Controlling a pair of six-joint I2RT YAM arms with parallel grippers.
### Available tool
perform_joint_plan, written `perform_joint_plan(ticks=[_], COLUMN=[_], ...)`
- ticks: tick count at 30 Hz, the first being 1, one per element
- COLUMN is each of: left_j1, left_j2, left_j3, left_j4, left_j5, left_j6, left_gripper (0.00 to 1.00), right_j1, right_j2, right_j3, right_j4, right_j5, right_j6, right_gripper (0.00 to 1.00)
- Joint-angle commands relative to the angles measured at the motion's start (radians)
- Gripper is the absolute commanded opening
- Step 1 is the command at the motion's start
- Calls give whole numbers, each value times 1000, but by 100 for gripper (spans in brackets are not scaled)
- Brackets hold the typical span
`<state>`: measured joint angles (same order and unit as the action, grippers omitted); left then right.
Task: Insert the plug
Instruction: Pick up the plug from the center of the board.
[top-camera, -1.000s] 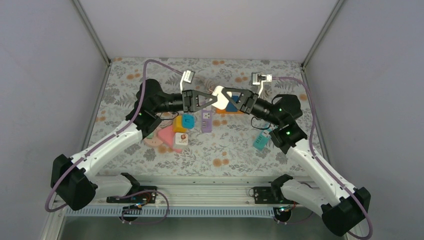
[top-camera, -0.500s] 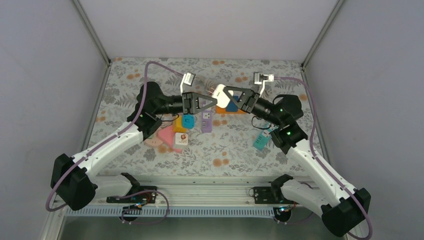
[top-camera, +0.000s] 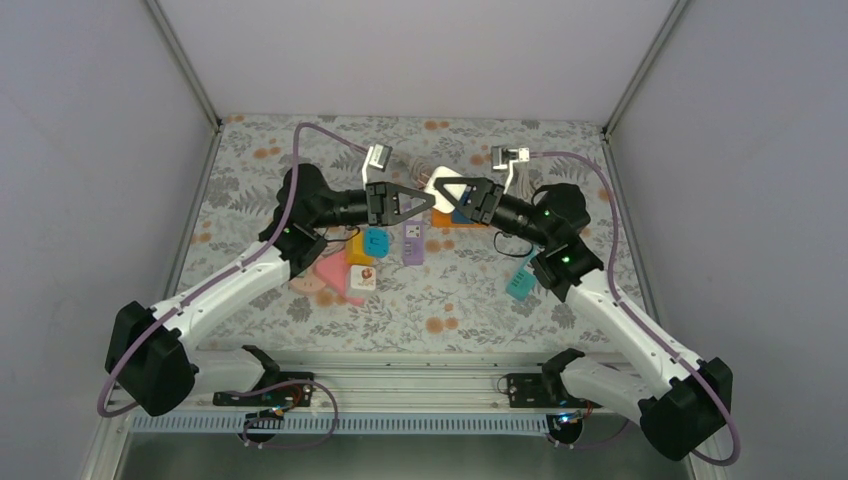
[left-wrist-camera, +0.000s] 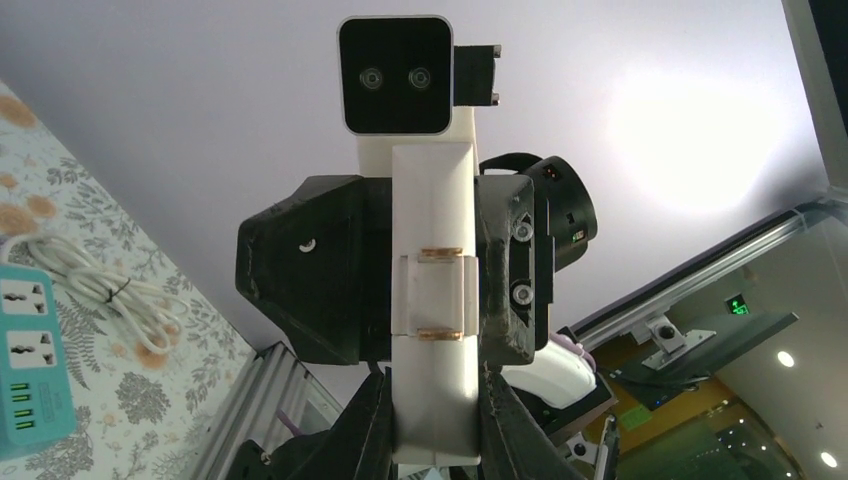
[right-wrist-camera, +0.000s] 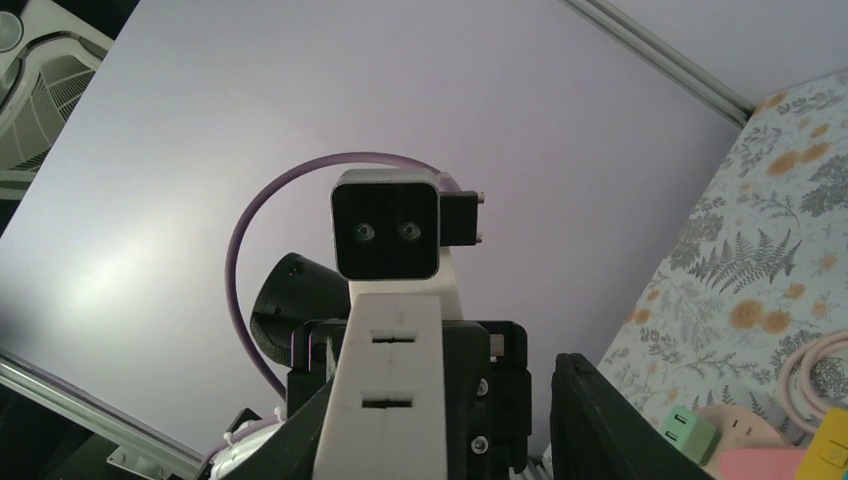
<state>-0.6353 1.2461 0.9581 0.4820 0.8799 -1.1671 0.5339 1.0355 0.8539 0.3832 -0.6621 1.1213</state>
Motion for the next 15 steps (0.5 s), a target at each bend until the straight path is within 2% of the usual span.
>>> perform_joint_plan(ticks=[1, 5, 11, 13, 15], left_j1=[-1, -1, -1, -1, 2], left_j2=[11, 18, 35, 31, 16], left_j3=[-7, -15, -25, -31, -32], left_j4=[58, 50, 49, 26, -66], left_j5=[15, 18, 35, 34, 12], left_j6=[-23, -29, -32, -19, 34], left_gripper=[8, 9, 11, 21, 38], right_j1=[14, 13, 13, 12, 5], right_j2=[6, 29, 35, 37, 42], right_j3=[19, 42, 63, 80, 99], right_j4=[-11, -53, -128, -180, -274], right_j5=[-9, -35, -35, -19, 2], right_j6=[-22, -24, -36, -41, -50], right_gripper=[36, 36, 21, 11, 4])
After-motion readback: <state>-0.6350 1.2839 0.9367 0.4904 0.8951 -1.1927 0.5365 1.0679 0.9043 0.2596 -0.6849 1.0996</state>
